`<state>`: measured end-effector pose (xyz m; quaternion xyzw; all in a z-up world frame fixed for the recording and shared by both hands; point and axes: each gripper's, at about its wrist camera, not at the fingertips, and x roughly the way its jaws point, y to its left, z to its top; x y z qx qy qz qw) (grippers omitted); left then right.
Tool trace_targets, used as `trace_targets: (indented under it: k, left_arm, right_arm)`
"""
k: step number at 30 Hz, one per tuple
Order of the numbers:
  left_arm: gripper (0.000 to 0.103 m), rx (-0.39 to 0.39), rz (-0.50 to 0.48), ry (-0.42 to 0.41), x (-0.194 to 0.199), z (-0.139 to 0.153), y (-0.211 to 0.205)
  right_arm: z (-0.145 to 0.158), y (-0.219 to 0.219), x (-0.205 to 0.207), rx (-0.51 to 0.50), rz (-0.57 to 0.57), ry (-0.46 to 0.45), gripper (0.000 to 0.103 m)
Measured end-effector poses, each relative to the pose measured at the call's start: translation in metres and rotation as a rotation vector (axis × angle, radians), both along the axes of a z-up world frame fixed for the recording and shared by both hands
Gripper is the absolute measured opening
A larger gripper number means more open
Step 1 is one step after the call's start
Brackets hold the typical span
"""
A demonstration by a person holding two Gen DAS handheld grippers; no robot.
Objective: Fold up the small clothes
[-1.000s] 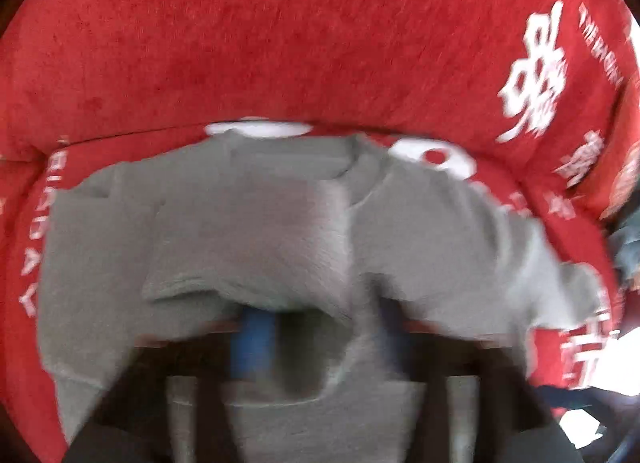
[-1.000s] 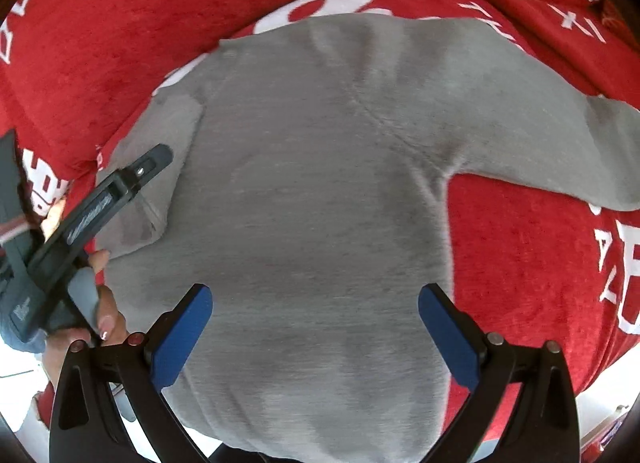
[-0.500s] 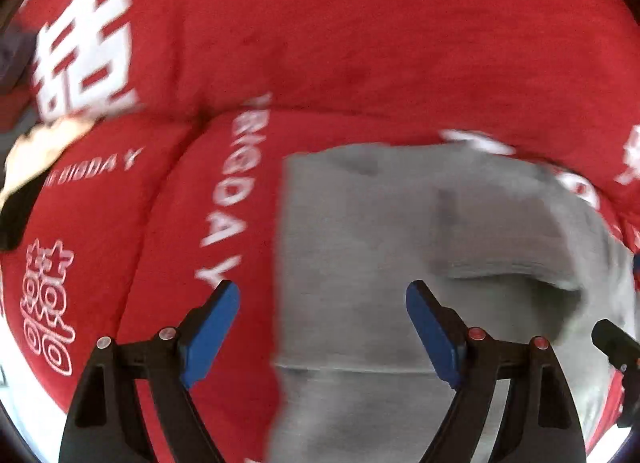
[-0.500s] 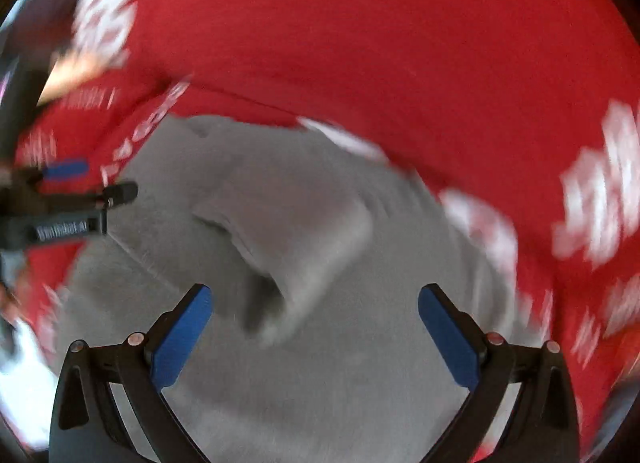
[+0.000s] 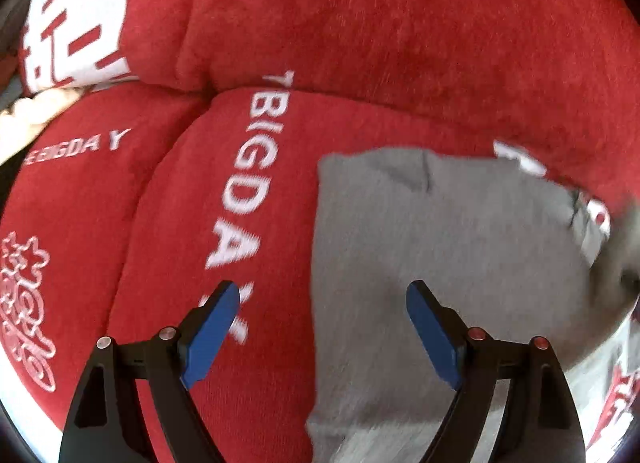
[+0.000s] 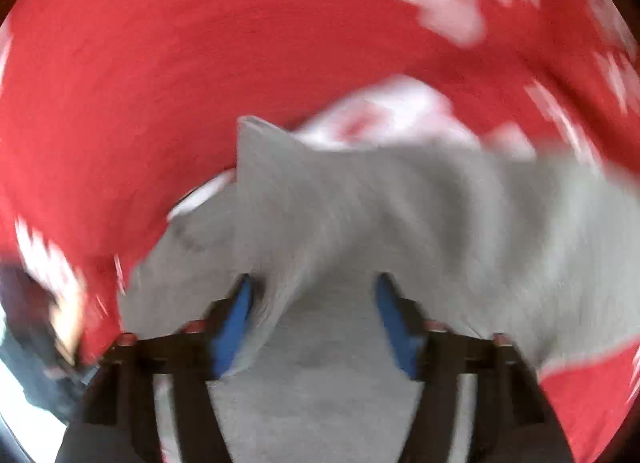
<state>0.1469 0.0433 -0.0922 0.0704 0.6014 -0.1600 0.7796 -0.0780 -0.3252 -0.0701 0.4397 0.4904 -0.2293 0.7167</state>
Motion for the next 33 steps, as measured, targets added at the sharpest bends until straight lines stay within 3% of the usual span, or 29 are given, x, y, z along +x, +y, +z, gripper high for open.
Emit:
trace_targets:
  k: [3, 6, 7, 8, 9, 10, 11, 16, 22, 29, 33]
  left_arm:
    - [0.086, -0.008, 0.003, 0.073, 0.02, -0.014, -0.011]
    - [0.084, 0.011, -0.001, 0.064, 0.027, -0.018, -0.019]
    - [0.068, 0.0, -0.005, 0.067, 0.028, -0.017, -0.022]
    - [0.047, -0.022, -0.013, 0.071, 0.027, -0.014, -0.024]
    - [0.039, -0.028, -0.017, 0.069, 0.027, -0.012, -0.026]
    - [0.022, -0.019, -0.023, 0.058, 0.026, -0.009, -0.029]
    - [0.012, -0.01, -0.03, 0.044, 0.025, -0.005, -0.03]
    - [0.01, -0.036, 0.039, 0.024, 0.034, -0.003, -0.011]
    - [0.011, -0.027, 0.077, -0.004, 0.026, -0.001, -0.005]
    - [0.011, 0.073, -0.011, -0.025, -0.002, 0.018, -0.007]
    - [0.011, 0.033, -0.013, 0.045, -0.023, 0.023, 0.009]
  right_arm:
    - [-0.015, -0.013, -0.04, 0.15, -0.117, -0.07, 0.07]
    - [-0.016, -0.012, -0.045, 0.181, -0.144, -0.107, 0.07]
    - [-0.017, -0.012, -0.044, 0.186, -0.155, -0.11, 0.07]
    - [-0.018, -0.013, -0.043, 0.191, -0.168, -0.112, 0.064]
    - [-0.021, -0.011, -0.036, 0.188, -0.174, -0.101, 0.052]
    - [-0.023, -0.011, -0.029, 0.189, -0.164, -0.087, 0.01]
    - [-0.022, -0.01, -0.023, 0.195, -0.135, -0.093, 0.008]
    - [0.012, -0.003, 0.002, 0.07, 0.035, -0.169, 0.007]
    - [-0.024, -0.018, -0.024, 0.089, -0.026, -0.034, 0.012]
    - [-0.007, -0.011, -0.043, 0.08, -0.014, -0.024, 0.05]
    - [-0.003, 0.015, -0.043, 0.2, 0.03, -0.096, 0.051]
